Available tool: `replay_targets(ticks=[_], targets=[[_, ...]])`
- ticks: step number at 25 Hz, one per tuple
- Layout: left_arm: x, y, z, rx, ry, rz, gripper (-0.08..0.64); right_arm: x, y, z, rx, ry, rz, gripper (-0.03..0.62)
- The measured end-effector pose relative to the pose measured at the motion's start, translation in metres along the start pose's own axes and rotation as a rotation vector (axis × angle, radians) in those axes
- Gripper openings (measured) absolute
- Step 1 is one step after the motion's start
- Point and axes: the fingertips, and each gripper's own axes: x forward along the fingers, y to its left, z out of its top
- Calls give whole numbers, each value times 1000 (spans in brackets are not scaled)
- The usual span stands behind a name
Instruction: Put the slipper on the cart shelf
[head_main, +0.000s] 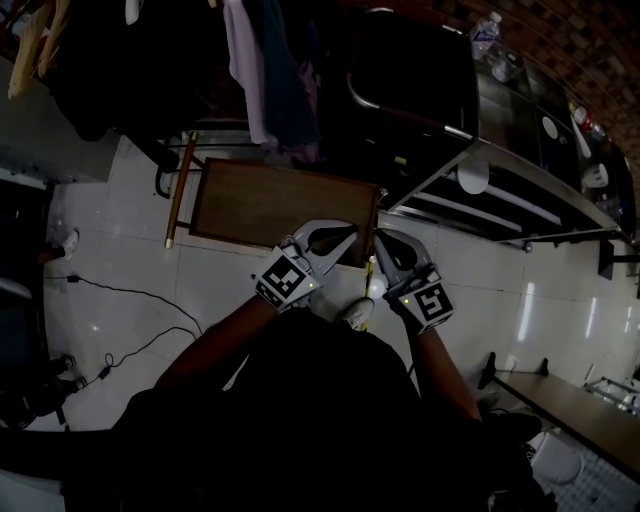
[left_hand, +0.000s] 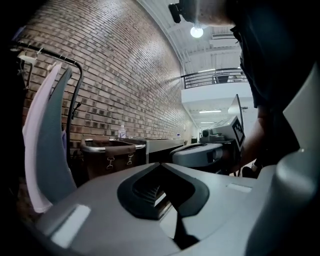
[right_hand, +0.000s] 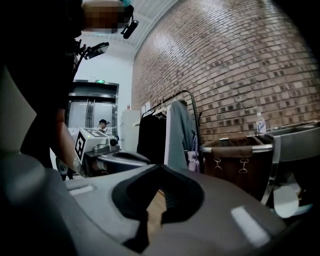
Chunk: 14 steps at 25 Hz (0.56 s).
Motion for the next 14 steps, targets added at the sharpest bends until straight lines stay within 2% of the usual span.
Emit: replay_targets(ticks=[3,14], targets=[[-2,-1,-2,-11,-14,-3,2,2,5,-4,-35,6,5,0],[-10,-5,5,0,-21,4,2,2,8,12,-8,-20,14,0]])
